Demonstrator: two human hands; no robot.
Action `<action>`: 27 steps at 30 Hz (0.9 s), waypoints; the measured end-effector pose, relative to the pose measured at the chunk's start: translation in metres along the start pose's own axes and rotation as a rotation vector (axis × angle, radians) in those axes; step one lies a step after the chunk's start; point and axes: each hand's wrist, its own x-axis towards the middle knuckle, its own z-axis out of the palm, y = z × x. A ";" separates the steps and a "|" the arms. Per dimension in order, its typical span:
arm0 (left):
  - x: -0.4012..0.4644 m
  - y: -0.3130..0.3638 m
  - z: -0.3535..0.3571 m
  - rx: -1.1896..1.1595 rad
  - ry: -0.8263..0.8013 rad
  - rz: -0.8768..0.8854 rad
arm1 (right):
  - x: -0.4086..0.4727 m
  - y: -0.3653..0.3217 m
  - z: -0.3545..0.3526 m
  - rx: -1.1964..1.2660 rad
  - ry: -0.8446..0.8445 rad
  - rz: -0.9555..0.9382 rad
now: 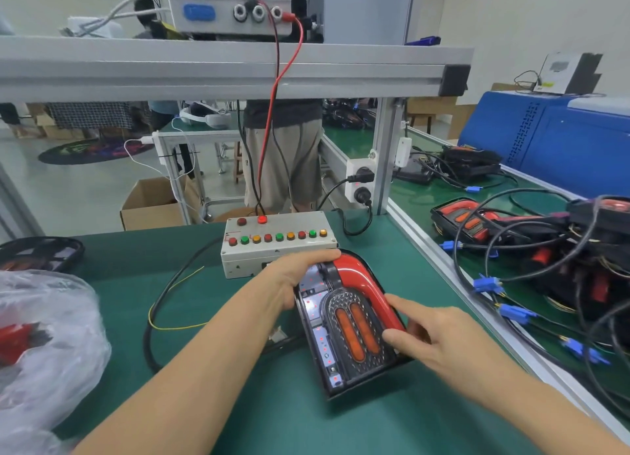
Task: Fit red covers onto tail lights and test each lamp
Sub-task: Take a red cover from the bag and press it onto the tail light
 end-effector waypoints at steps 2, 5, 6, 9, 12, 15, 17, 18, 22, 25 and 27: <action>-0.001 0.001 -0.001 -0.002 0.002 0.004 | -0.001 0.000 0.004 0.157 0.018 0.116; -0.002 0.002 0.000 0.013 -0.012 0.020 | 0.001 -0.003 0.005 0.831 -0.185 0.442; -0.002 0.001 0.001 0.017 -0.012 0.032 | 0.001 -0.004 0.004 0.959 -0.261 0.473; -0.001 0.001 0.001 0.039 -0.015 0.052 | 0.001 -0.005 0.002 0.991 -0.311 0.478; 0.001 0.000 -0.001 0.031 -0.034 0.042 | 0.003 -0.004 0.002 0.965 -0.291 0.499; 0.002 -0.001 -0.001 0.015 -0.042 0.043 | 0.004 -0.006 0.003 0.922 -0.276 0.494; 0.000 0.000 0.000 -0.006 -0.053 0.039 | 0.004 -0.007 0.005 0.917 -0.243 0.492; 0.001 0.000 0.000 -0.013 -0.055 0.039 | 0.004 -0.007 0.006 0.922 -0.224 0.496; -0.004 0.003 0.001 -0.020 -0.052 0.036 | 0.004 -0.007 0.009 0.945 -0.187 0.509; -0.011 0.002 0.001 0.113 -0.004 0.059 | 0.009 -0.006 0.008 0.956 -0.215 0.523; -0.020 0.008 -0.003 0.304 0.064 0.155 | 0.012 -0.005 0.006 0.957 -0.238 0.533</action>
